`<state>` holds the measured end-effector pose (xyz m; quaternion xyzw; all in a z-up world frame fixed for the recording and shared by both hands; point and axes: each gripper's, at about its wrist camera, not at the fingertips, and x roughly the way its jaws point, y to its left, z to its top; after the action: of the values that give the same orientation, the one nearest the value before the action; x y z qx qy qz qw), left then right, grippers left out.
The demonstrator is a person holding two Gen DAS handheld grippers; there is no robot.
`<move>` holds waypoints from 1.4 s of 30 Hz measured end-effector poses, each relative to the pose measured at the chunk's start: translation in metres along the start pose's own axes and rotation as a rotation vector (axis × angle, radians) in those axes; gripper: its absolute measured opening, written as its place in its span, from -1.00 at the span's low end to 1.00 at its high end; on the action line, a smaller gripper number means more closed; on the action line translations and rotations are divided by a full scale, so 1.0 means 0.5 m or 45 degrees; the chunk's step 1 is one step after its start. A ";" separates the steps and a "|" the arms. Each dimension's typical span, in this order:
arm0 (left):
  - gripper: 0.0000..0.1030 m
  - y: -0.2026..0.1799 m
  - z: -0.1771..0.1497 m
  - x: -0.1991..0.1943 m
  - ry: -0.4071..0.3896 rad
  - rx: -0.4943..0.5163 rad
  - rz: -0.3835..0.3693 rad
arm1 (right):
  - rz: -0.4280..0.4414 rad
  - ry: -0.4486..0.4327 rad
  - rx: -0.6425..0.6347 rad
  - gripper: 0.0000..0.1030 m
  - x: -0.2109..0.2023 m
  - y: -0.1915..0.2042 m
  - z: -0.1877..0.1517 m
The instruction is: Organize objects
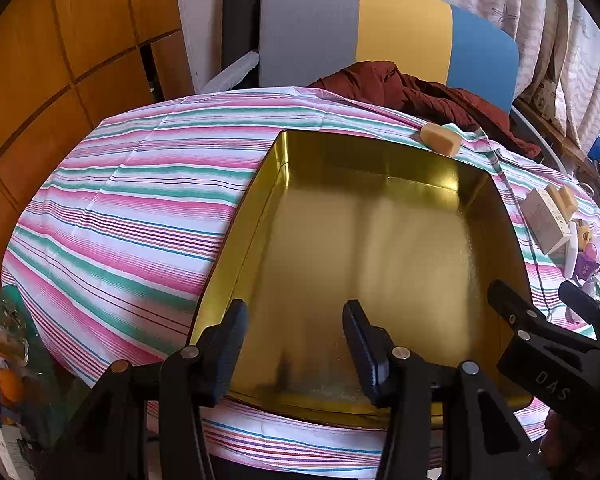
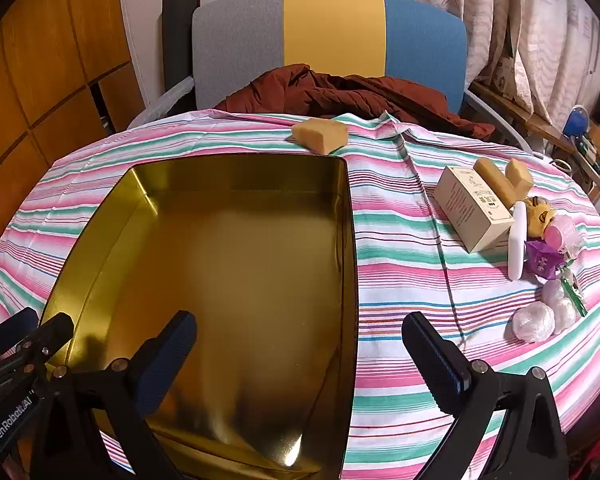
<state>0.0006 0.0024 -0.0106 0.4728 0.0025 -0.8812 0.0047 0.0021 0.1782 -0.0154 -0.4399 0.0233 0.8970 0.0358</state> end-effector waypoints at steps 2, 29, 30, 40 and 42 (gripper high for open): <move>-0.03 -0.002 -0.002 0.000 0.000 -0.001 0.003 | -0.002 -0.002 0.000 1.00 0.000 0.000 -0.001; -0.03 -0.008 -0.003 0.001 0.016 -0.005 -0.002 | 0.037 -0.015 0.009 1.00 -0.006 -0.002 -0.003; -0.03 -0.008 -0.003 0.001 0.017 -0.005 -0.002 | 0.039 -0.016 0.008 1.00 -0.006 -0.002 -0.002; -0.03 -0.014 -0.003 -0.003 0.010 -0.004 0.017 | 0.048 -0.025 0.003 1.00 -0.014 -0.005 -0.002; -0.03 -0.016 -0.002 -0.003 0.015 0.000 0.016 | 0.049 -0.028 0.004 1.00 -0.014 -0.006 -0.001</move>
<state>0.0023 0.0107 -0.0101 0.4780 -0.0003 -0.8783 0.0102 0.0072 0.1806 -0.0103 -0.4295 0.0326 0.9022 0.0195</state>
